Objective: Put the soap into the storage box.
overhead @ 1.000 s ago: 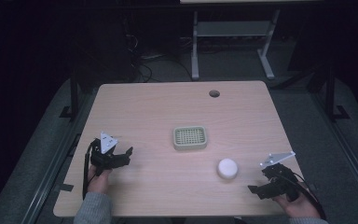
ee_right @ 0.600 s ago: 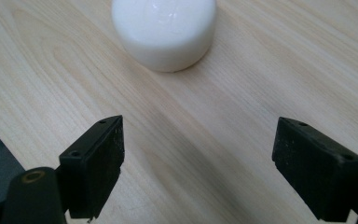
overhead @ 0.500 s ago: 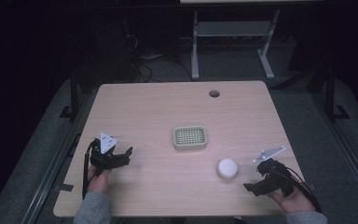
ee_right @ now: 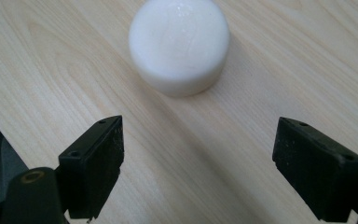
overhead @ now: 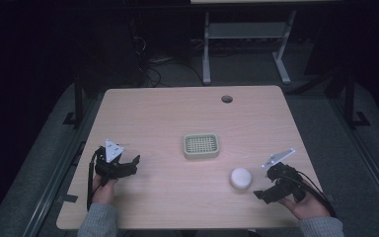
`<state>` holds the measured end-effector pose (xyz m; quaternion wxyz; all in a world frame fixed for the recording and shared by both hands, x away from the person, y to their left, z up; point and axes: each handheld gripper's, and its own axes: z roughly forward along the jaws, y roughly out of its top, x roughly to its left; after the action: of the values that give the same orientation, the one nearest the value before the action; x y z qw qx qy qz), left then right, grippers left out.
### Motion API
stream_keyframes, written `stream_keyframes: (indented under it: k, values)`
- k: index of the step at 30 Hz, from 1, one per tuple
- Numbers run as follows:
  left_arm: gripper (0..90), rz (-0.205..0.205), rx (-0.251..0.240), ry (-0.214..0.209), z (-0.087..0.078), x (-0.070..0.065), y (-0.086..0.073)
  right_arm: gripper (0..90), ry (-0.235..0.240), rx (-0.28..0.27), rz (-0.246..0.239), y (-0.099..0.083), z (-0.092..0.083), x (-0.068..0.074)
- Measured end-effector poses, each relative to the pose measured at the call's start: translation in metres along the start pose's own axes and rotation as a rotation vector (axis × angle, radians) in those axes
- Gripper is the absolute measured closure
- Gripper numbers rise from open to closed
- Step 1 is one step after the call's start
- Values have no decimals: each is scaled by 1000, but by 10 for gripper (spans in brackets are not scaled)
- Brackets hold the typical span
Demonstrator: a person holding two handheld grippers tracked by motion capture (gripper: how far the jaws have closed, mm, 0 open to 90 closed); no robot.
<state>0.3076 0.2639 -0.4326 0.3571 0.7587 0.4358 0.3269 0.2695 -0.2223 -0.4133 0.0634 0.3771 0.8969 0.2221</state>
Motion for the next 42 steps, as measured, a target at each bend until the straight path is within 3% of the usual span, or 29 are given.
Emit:
stream_keyframes:
  k: [42]
  values:
    - [149,-5,1,7,-1,2,0,157,37,68,-93,49,15,7]
